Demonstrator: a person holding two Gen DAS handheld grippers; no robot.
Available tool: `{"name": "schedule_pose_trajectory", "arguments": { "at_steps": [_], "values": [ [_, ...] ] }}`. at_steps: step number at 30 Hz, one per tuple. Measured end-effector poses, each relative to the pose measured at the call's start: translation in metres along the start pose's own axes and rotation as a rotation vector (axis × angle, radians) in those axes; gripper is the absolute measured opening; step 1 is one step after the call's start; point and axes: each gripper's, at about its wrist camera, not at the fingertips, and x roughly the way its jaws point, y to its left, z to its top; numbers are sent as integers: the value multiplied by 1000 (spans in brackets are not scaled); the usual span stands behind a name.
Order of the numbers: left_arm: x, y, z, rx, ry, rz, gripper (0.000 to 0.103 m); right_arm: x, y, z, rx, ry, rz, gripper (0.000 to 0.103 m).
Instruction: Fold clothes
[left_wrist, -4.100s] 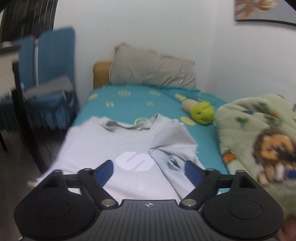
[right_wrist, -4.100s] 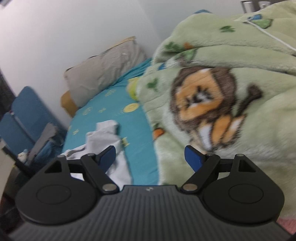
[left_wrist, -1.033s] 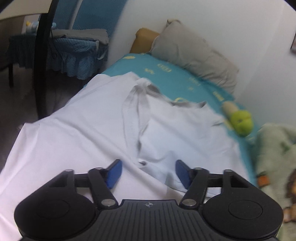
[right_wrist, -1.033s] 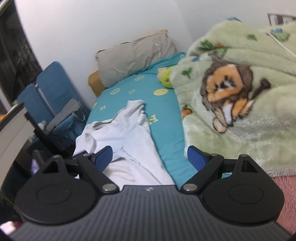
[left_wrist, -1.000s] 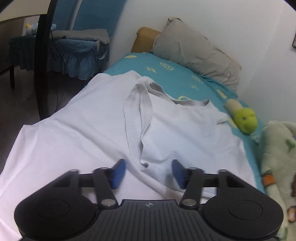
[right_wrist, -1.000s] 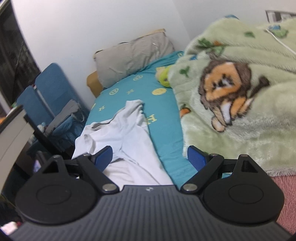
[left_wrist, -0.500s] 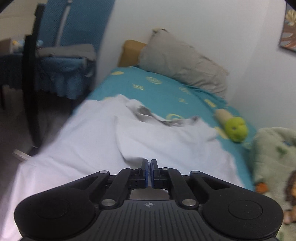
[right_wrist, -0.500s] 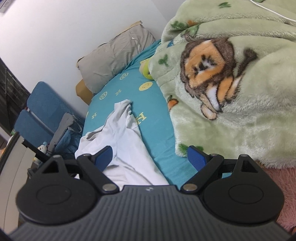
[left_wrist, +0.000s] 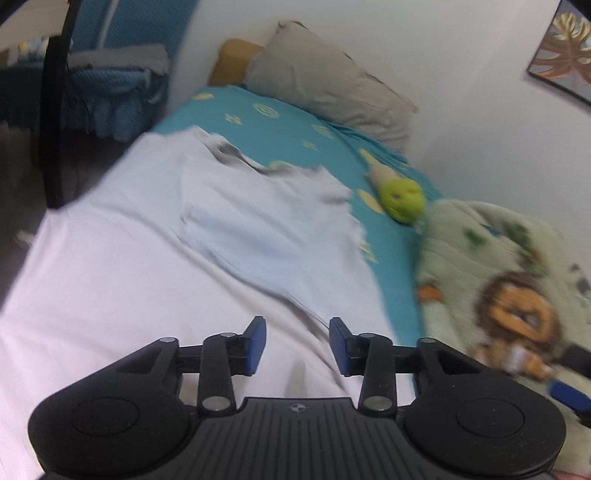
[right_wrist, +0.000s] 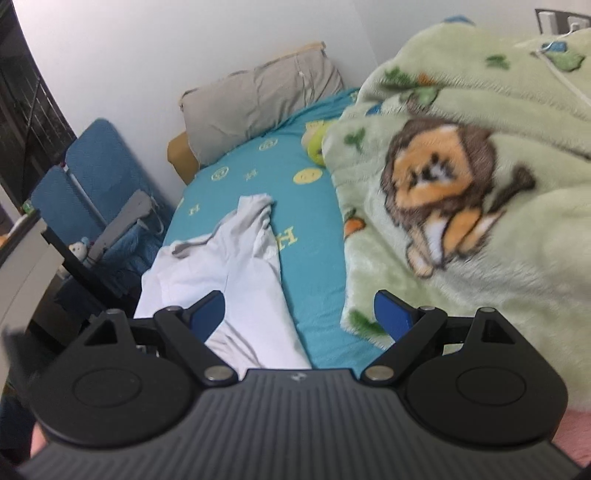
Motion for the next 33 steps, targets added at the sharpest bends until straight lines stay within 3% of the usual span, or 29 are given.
{"name": "schedule_pose_trajectory", "arguments": {
  "at_steps": [5, 10, 15, 20, 22, 24, 26, 29, 33],
  "values": [
    [-30, -46, -58, -9, 105, -137, 44, -44, -24, 7, 55, -78, -3, 89],
    [-18, -89, -95, 88, 191, -143, 43, -76, -41, 13, 70, -165, -34, 89],
    [-5, -123, -128, 203, 275, -113, 53, -73, -47, 13, 56, -164, -78, 89],
    [13, -131, -145, 317, 356, -51, 55, -67, -51, 9, 57, -142, -88, 89],
    [17, -129, -150, 344, 364, -58, 46, -66, -53, 9, 65, -139, -89, 89],
    [19, -125, -152, 357, 366, -70, 11, -65, -54, 9, 72, -135, -91, 89],
    [17, -122, -150, 364, 352, -76, 5, -63, -56, 9, 79, -131, -93, 89],
    [-1, -114, -139, 325, 318, -131, 4, -61, -59, 8, 90, -125, -96, 89],
    [-44, -85, -114, 190, 263, -239, 4, -59, -62, 8, 104, -117, -99, 89]
  ]
}}
